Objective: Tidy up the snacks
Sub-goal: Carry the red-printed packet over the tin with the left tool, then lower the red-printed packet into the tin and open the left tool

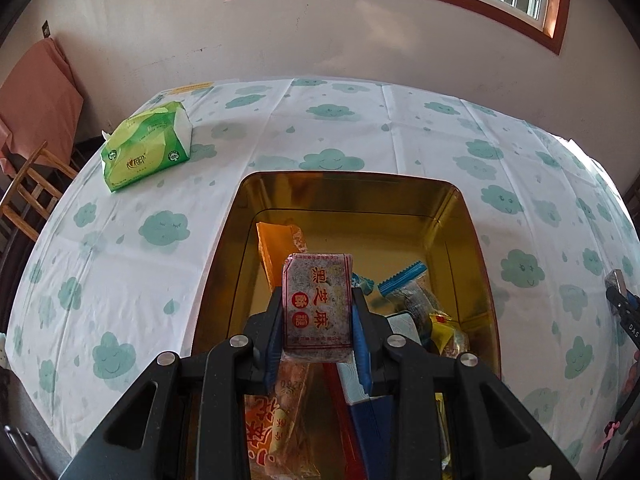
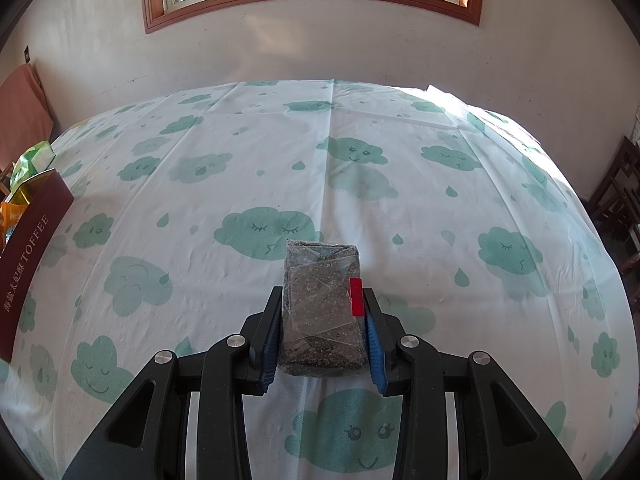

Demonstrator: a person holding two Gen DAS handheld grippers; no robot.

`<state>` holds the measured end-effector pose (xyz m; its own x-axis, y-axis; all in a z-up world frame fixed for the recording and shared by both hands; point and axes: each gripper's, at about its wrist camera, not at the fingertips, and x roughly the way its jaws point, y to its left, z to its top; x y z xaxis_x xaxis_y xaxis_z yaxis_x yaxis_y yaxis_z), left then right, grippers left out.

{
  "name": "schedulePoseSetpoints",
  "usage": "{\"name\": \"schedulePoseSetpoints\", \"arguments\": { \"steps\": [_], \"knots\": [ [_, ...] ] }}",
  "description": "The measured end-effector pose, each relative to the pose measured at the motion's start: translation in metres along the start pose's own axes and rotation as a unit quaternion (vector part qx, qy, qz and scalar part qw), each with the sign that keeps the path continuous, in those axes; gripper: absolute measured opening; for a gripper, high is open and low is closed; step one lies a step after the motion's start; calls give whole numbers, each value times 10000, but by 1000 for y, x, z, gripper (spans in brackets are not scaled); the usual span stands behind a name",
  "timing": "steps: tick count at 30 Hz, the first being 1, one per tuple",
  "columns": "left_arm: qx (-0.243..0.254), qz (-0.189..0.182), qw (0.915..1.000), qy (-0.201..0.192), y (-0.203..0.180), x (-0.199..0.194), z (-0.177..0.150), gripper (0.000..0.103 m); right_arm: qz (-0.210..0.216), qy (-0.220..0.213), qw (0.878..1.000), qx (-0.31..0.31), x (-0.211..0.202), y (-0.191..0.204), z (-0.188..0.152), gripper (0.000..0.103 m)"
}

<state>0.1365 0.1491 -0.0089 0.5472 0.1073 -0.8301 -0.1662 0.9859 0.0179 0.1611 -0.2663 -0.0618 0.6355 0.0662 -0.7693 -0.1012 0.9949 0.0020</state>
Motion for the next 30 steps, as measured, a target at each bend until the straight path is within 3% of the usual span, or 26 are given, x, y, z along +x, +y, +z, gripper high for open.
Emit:
{"name": "schedulePoseSetpoints", "arguments": {
  "steps": [25,27,30],
  "knots": [
    [78,59,9997,213,6,26,-6,31,-7,7,10000,2,0,0,0,37],
    [97,85,9997,212,6,26,-6,34,-7,7,10000,3,0,0,0,37],
    [110,100,9997,179,6,23,-6,47,-13,7,10000,-1,0,0,0,37]
  ]
}}
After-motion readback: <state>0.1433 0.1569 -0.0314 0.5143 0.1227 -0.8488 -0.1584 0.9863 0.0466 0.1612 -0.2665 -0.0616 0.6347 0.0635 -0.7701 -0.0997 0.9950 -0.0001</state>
